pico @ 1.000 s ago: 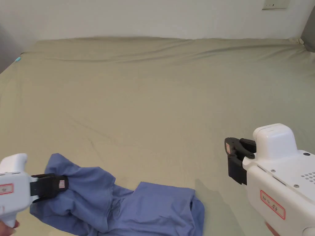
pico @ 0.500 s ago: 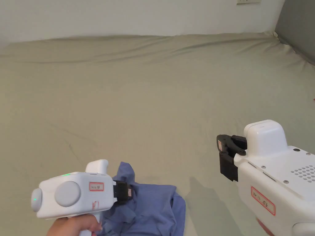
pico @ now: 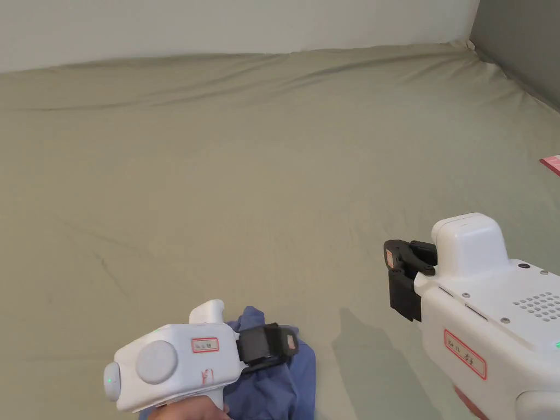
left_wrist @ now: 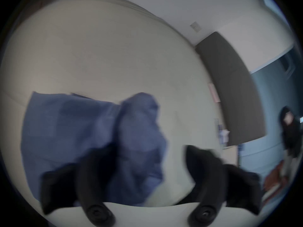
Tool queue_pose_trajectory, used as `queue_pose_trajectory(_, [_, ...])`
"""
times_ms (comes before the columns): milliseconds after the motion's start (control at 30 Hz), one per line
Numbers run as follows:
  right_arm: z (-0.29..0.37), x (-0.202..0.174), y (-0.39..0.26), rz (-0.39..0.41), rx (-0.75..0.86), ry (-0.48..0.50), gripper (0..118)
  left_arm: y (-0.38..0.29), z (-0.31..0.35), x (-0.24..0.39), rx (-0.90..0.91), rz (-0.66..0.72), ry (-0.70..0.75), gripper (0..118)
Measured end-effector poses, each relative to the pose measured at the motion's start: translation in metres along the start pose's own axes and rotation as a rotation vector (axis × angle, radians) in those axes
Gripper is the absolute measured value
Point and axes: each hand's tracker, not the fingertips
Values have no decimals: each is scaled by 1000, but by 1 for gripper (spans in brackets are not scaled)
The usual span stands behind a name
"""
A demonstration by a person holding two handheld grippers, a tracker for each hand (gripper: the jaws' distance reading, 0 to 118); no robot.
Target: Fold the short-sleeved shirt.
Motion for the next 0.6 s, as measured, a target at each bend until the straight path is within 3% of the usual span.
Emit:
queue_pose_trajectory(33, [1,-3,1,1,0,0,0,2,7,1,2,15,-42,118])
queue_pose_trajectory(100, [1,-5,3,2,3,0,0,6,27,0,71,21,-76,117])
queue_pose_trajectory(200, [3,-10,6,4,9,2,0,11,53,-2,160,-33,-42,112])
queue_pose_trajectory(233, [4,-12,6,5,10,3,0,10,60,-4,183,-60,-17,93])
queue_pose_trajectory(333, [6,-16,7,11,14,8,0,5,68,-7,257,-139,164,2])
queue_pose_trajectory(500, [8,-23,7,20,15,17,0,-18,37,-8,229,-324,382,0])
queue_pose_trajectory(600, [9,-24,6,26,12,20,0,-38,2,0,183,-416,417,0])
